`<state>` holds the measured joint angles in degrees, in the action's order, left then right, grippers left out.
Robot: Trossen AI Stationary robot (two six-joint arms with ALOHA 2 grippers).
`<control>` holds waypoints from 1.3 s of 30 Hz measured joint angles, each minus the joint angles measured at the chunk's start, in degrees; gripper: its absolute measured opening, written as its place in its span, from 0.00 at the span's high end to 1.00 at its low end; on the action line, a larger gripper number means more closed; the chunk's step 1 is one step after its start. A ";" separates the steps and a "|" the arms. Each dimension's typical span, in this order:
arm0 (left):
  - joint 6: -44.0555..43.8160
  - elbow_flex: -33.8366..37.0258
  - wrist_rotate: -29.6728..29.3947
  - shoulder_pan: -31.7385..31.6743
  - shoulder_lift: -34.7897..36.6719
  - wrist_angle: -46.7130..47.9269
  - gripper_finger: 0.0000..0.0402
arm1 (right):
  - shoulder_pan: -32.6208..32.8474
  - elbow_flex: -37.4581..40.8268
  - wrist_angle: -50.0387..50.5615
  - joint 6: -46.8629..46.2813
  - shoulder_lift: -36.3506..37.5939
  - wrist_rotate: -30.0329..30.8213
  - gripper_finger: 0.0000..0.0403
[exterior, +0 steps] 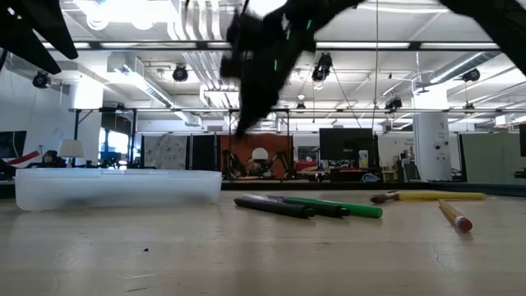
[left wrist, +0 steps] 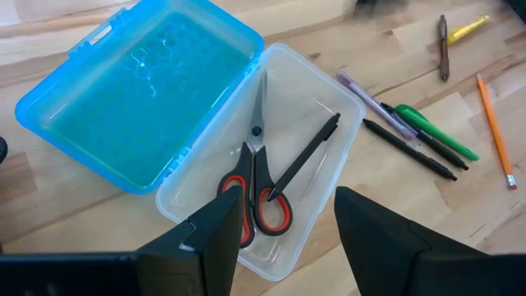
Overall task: Pick & place school supplies into a supply box
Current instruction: Put the black pen into the blue supply box, then put the brown pen into the blue supply box
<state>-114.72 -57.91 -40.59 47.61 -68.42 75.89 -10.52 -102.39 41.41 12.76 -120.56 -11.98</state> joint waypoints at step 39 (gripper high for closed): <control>3.58 -4.63 -2.76 0.19 2.26 9.73 0.56 | 5.74 -25.79 22.42 2.16 -11.77 4.66 0.50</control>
<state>-111.13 -62.54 -43.35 47.79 -66.17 85.62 -4.78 -128.18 63.83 14.92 -132.33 -7.32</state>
